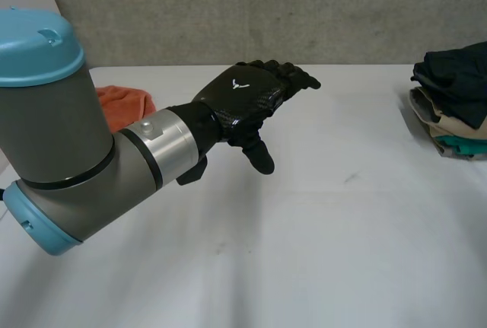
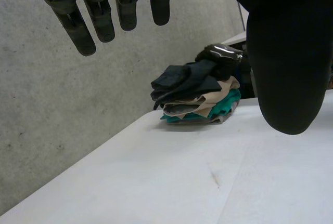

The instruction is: Fold the laundry.

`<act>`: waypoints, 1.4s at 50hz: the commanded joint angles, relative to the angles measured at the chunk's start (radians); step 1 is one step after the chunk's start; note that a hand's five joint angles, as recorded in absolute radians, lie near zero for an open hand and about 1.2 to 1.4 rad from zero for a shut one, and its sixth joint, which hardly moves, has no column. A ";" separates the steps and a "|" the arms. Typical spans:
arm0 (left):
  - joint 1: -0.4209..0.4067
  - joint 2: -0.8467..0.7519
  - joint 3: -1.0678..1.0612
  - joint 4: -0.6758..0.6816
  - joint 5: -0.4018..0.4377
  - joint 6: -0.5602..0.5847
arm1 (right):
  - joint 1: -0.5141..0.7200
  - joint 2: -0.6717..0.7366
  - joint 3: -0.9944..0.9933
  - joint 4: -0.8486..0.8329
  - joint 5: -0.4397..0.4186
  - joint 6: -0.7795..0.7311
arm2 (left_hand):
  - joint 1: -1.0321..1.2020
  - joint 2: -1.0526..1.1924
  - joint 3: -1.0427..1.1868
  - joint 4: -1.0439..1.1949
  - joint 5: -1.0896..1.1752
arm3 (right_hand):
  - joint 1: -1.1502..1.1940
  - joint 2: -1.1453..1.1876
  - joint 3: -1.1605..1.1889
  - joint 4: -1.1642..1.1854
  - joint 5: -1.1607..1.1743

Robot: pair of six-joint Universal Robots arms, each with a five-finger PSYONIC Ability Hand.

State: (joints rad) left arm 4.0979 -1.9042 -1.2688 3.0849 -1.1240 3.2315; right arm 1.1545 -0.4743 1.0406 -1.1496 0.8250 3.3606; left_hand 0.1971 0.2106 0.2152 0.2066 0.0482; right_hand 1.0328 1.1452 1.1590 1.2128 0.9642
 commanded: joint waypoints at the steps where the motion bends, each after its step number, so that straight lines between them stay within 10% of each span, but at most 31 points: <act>1: -0.002 0.004 0.003 0.000 -0.002 0.001 | -0.045 -0.006 0.021 0.008 -0.046 0.014 | 0.025 0.012 0.007 0.016 0.000 | 0.364 0.251 0.237 0.183 0.258; 5: -0.005 0.008 0.006 0.000 -0.002 0.001 | -0.059 -0.041 0.041 0.047 -0.041 0.002 | 0.025 0.012 0.007 0.016 0.000 | 0.344 0.232 0.218 0.164 0.238; 7: -0.007 0.010 0.006 0.000 -0.002 0.001 | -0.065 -0.102 0.061 0.115 -0.041 -0.007 | 0.025 0.012 0.007 0.016 0.000 | -0.560 -0.672 -0.686 -0.740 -0.666; 9: -0.007 0.011 0.009 0.000 -0.002 0.001 | -0.081 -0.151 0.085 0.186 -0.041 -0.026 | 0.025 0.012 0.007 0.016 0.000 | -0.847 -0.960 -0.974 -1.027 -0.953; 18: -0.010 0.017 0.016 0.000 -0.002 0.001 | -0.194 -0.391 0.119 0.617 -0.001 -0.292 | 0.025 0.012 0.007 0.016 0.000 | -0.858 -0.971 -0.984 -1.038 -0.964; 31: 0.001 0.097 0.028 0.004 -0.022 -0.003 | -0.231 -0.589 0.015 0.900 0.489 -0.794 | 0.019 0.006 0.001 0.010 -0.006 | -0.858 -0.971 -0.984 -1.038 -0.964; 41: 0.071 0.151 0.092 0.136 -0.333 0.022 | 0.144 -0.878 0.264 0.714 0.312 -0.549 | 0.019 0.006 0.001 0.010 -0.006 | -0.858 -0.971 -0.984 -1.038 -0.964; 49: 0.369 0.064 0.081 0.146 -0.352 0.259 | 0.402 -0.997 0.590 0.686 0.036 -0.458 | 0.022 0.009 0.004 0.013 -0.003 | -0.858 -0.971 -0.984 -1.038 -0.964; 59: 0.593 -0.321 0.156 0.153 -0.260 0.625 | 0.608 -0.893 0.779 0.718 0.121 -0.559 | 0.013 0.000 -0.005 0.004 -0.012 | -0.858 -0.971 -0.984 -1.038 -0.964; 70: 0.693 -0.599 0.394 0.143 -0.109 0.668 | 0.660 -0.813 0.828 0.734 0.263 -0.672 | 0.128 0.114 0.110 0.118 0.102 | -0.858 -0.971 -0.984 -1.038 -0.964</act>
State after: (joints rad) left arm 4.7564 -2.3804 -1.0052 3.2364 -1.2600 3.8993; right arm 1.8110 -1.3065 1.8461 -0.4164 1.0518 2.7239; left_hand 0.2057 0.2172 0.2196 0.2119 0.0525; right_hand 0.2408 0.2197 0.2175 0.2147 0.0478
